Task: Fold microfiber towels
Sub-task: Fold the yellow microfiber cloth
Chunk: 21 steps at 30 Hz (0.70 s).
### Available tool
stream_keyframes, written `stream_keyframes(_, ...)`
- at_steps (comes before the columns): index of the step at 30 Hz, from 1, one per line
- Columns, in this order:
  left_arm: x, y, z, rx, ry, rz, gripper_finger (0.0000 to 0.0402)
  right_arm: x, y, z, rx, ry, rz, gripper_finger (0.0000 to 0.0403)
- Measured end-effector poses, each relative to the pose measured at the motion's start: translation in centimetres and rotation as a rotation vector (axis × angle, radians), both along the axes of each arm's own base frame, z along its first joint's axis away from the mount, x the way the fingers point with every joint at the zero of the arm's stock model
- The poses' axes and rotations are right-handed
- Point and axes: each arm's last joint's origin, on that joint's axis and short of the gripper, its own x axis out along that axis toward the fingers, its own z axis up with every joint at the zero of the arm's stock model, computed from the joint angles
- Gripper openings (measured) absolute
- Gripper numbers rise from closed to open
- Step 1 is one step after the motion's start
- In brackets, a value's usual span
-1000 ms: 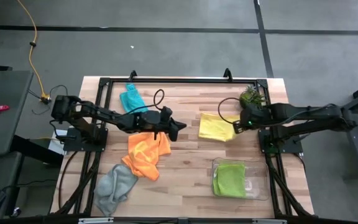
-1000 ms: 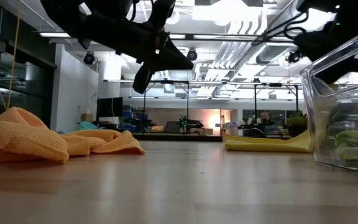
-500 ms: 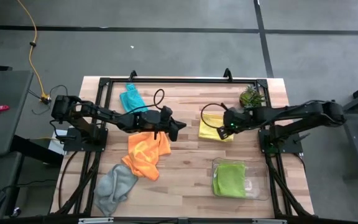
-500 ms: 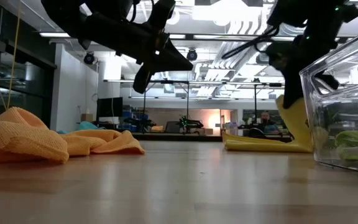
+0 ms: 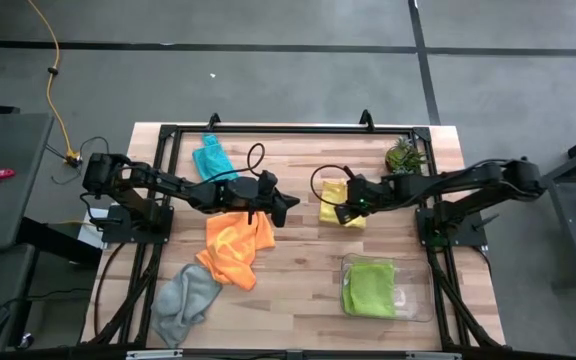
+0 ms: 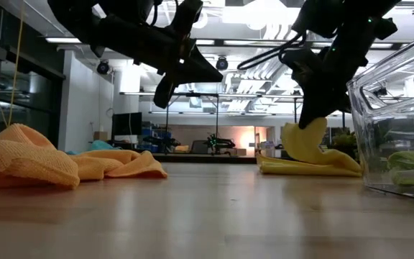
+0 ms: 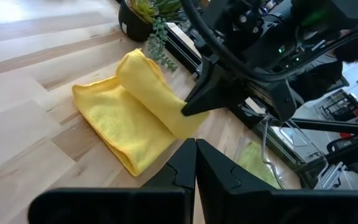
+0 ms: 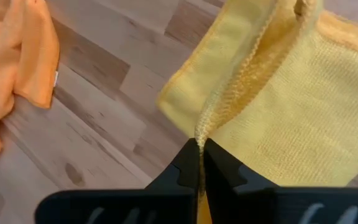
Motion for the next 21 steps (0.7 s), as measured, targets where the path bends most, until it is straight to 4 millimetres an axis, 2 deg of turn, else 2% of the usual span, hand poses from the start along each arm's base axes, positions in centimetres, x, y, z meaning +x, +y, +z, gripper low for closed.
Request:
stream_keyframes(15,0.0,0.0,0.0,-0.001,-0.002,0.0,0.0,1.8,-0.3,-1.8,0.013,-0.021,-0.108,0.0005)
stream_keyframes(18,0.0,0.0,0.0,-0.002,-0.002,0.001,0.0,2.4,-0.7,-2.0,0.02,-0.058,-0.139,0.0033)
stream_keyframes(21,0.0,0.0,0.0,-0.003,0.0,0.0,0.0,2.5,-1.2,-2.0,-0.017,-0.073,-0.188,0.0078)
